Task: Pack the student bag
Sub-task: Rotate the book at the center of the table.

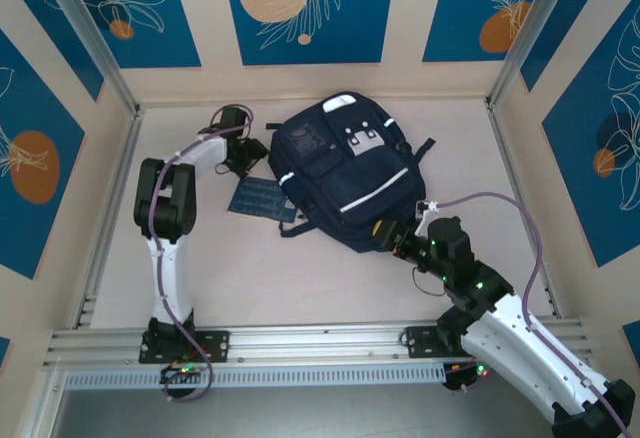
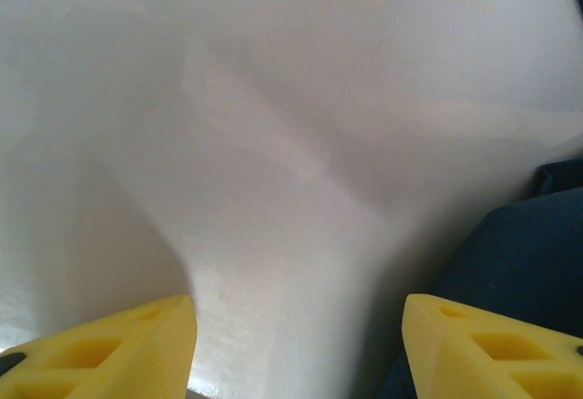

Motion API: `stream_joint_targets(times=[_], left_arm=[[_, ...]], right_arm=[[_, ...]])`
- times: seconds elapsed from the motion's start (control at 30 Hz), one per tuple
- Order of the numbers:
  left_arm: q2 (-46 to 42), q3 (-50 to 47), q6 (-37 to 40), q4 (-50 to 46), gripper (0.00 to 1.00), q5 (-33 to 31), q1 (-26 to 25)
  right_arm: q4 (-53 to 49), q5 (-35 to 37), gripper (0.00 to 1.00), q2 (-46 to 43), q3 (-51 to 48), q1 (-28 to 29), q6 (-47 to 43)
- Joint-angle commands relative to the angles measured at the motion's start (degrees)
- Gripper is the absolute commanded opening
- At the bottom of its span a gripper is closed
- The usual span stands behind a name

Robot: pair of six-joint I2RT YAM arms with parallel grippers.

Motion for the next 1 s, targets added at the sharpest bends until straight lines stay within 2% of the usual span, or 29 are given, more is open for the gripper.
stream_joint_targets(times=[0.0, 0.2, 0.37, 0.57, 0.67, 0.8, 0.97], left_arm=[[-1.49, -6.11, -2.65, -5.05, 0.61, 0.47, -0.21], [-13.46, -21.14, -7.91, -3.71, 0.59, -2.77, -0.82], [-22.96, -33.96, -9.74, -1.16, 0.61, -7.06, -4.99], [-23.73, -43.39, -8.09, 3.73, 0.62, -1.95, -10.59], [-27.73, -47.85, -7.32, 4.63, 0.61, -0.96, -12.89], [-36.25, -52.92, -5.32, 4.26, 0.62, -2.56, -17.15], [-37.16, -55.93, -1.17, 5.20, 0.63, 3.94, -21.90]], right_arm=[[-1.09, -1.21, 0.49, -1.97, -0.71, -0.20, 0.93], [-0.21, -2.92, 0.49, -3.56, -2.94, 0.21, 2.28], [2.99, -5.22, 0.49, 4.05, -2.13, 2.19, 1.84], [4.14, -3.74, 0.50, 17.07, 3.91, 8.39, -0.89], [3.00, -2.81, 0.50, 22.97, 7.50, 10.78, -2.11], [3.88, -5.02, 0.50, 30.53, 10.12, 11.89, -1.45], [5.01, -5.61, 0.50, 38.22, 13.09, 13.15, -0.65]])
